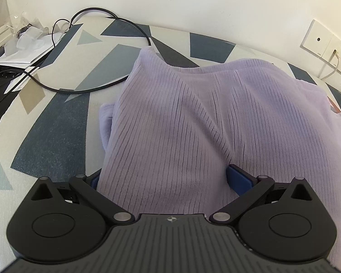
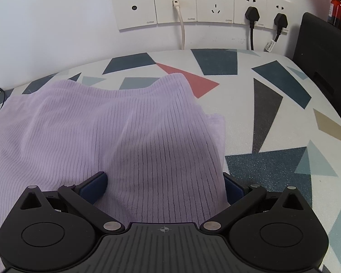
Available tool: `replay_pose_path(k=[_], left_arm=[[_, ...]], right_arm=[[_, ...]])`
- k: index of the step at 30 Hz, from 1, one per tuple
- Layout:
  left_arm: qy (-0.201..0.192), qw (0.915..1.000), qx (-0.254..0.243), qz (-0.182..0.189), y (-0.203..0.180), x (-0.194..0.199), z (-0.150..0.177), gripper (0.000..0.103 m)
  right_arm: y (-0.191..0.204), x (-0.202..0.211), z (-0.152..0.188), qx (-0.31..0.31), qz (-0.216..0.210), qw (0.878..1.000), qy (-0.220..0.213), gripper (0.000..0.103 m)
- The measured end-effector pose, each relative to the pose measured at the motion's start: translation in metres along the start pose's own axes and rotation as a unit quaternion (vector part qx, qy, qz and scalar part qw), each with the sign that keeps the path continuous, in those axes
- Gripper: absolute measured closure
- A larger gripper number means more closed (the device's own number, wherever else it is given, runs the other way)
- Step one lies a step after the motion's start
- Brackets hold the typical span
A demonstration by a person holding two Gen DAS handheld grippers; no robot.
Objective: Fold clothes
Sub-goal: 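Position both open grippers at the folded cardigan's edge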
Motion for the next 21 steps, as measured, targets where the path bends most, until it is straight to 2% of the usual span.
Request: replay_pose_path(k=[15,21], left_arm=[[-0.014,0.9994,0.028,0.017,0.006,0.0059,0.0019,0.0],[-0.02,0.9994,0.026,0.013,0.0046,0.006,0.0031,0.0]], right_arm=[[-0.0001,0.0002,-0.0002,0.001,-0.002,1.0,0.001,0.001],[0.0003,-0.0004,-0.0031,-0.01,0.004,1.0,0.016,0.001]])
Point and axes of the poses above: each gripper's, at about its wrist camera, not at the fingertips, and x roughly against the way its jaws point, y to its left, z to its underside, the point moved 6 cm from there along -x, roughly the way its jaws point, and after that the axes turned 5 degrees about z, right-handed, at the moved point
